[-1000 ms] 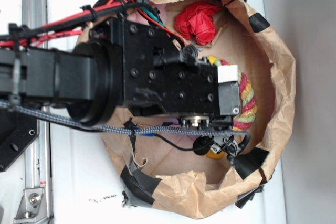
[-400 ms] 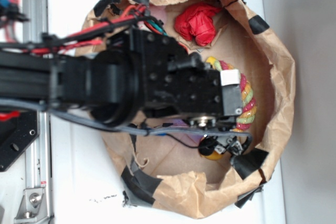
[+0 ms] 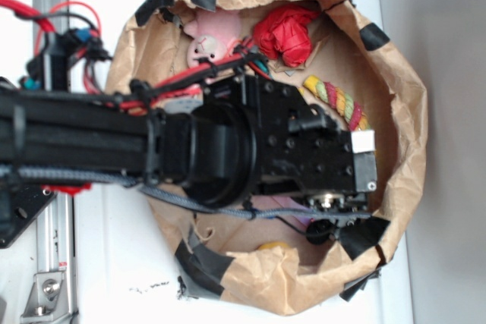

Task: Grab the yellow duck.

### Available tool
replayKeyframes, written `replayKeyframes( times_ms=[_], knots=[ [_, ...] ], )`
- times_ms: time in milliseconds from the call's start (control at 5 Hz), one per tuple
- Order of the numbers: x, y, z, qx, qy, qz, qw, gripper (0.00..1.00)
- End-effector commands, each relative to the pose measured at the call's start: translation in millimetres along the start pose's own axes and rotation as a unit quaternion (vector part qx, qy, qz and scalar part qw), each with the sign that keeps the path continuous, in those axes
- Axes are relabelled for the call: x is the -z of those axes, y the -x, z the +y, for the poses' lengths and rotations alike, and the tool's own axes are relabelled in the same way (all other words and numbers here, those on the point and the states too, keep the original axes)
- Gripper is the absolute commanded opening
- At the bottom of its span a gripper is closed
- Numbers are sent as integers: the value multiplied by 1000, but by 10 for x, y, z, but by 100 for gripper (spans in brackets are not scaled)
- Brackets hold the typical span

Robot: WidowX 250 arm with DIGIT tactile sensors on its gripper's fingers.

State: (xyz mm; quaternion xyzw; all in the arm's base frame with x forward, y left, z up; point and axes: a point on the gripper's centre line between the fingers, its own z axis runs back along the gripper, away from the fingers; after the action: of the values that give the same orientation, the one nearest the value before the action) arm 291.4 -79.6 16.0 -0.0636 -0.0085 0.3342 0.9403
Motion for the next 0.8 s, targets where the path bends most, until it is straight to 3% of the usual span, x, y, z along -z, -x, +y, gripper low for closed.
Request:
replayKeyframes(
  times_ms=[0,200,400,600],
  knots=[
    [-231,286,-345,44,28,-5,999,100],
    [-411,240,-285,4,52,6,999,100],
    [-512,308,-232,-33,35,35,998,100],
    [-461,352,-205,-51,48,75,995,100]
  ],
)
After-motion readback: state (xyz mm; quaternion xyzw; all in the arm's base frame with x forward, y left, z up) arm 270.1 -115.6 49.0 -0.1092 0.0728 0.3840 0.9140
